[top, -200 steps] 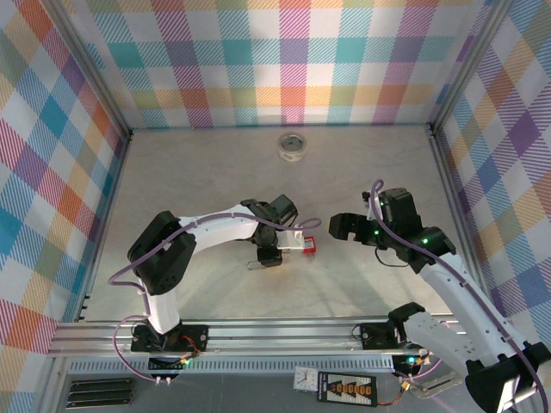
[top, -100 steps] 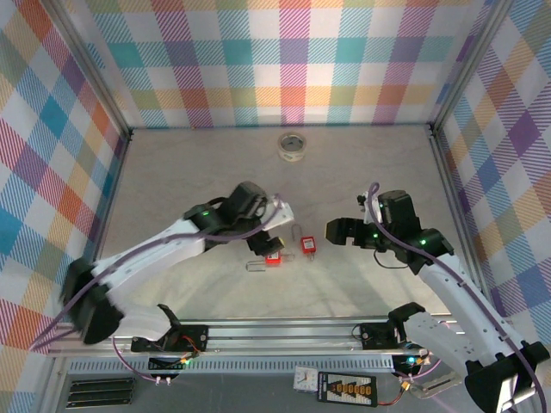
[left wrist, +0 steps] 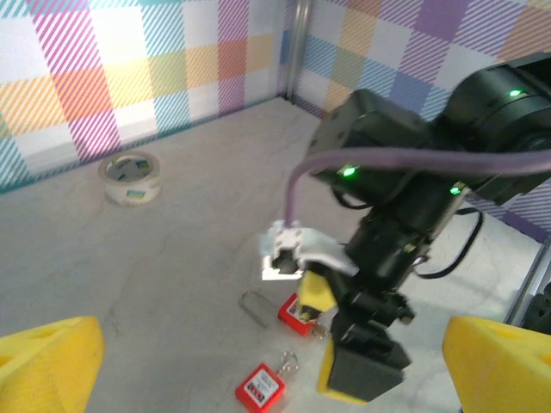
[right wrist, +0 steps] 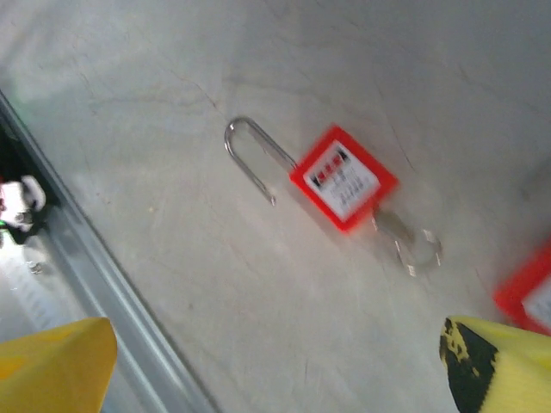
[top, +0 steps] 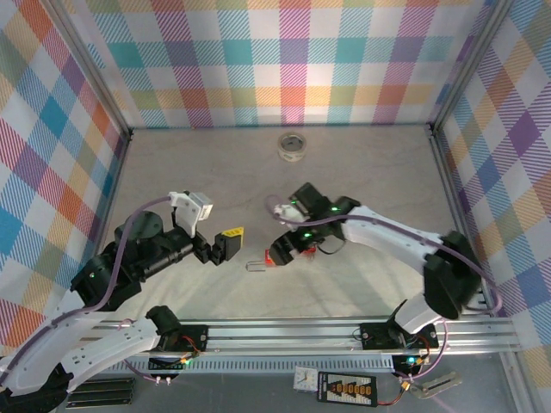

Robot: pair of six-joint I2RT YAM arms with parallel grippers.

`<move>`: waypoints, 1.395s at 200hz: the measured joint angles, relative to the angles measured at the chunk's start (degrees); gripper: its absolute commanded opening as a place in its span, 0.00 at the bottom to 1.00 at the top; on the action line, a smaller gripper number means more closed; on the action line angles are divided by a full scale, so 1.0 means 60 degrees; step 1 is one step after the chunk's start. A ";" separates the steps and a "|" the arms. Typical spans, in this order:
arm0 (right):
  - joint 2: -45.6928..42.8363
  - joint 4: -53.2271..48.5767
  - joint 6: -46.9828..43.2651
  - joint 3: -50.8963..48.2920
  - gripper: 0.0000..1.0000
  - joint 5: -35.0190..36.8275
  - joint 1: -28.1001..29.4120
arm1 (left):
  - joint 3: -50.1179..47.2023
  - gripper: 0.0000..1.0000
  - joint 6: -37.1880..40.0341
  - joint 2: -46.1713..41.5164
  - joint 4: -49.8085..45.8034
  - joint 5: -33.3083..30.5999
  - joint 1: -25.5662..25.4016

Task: Unlock with the key

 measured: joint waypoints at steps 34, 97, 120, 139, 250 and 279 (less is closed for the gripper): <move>0.1974 -0.0532 -0.1494 0.1406 0.90 0.1137 0.0663 | 0.0215 1.00 -0.0386 -0.0076 -0.0750 -0.0310 0.0000; 0.3359 -0.1089 -0.3034 0.2226 0.85 0.1698 0.0681 | 0.0514 1.00 -0.0579 -0.0106 -0.1297 -0.0452 0.0000; 0.3636 -0.1122 -0.3268 0.2488 0.83 0.1763 0.0685 | 0.0517 1.00 -0.0579 -0.0106 -0.1417 -0.0514 0.0000; 0.3840 -0.1133 -0.3362 0.2579 0.82 0.1789 0.0696 | 0.0517 1.00 -0.0576 -0.0106 -0.1450 -0.0550 0.0000; 0.4360 -0.1155 -0.2973 0.2623 0.46 0.2189 0.0718 | 0.0517 1.00 -0.0539 -0.0164 -0.1628 -0.0696 0.0000; 0.4357 -0.1082 -0.2240 0.2586 0.35 0.2404 0.0718 | 0.0517 1.00 -0.0535 -0.0164 -0.1632 -0.0692 0.0000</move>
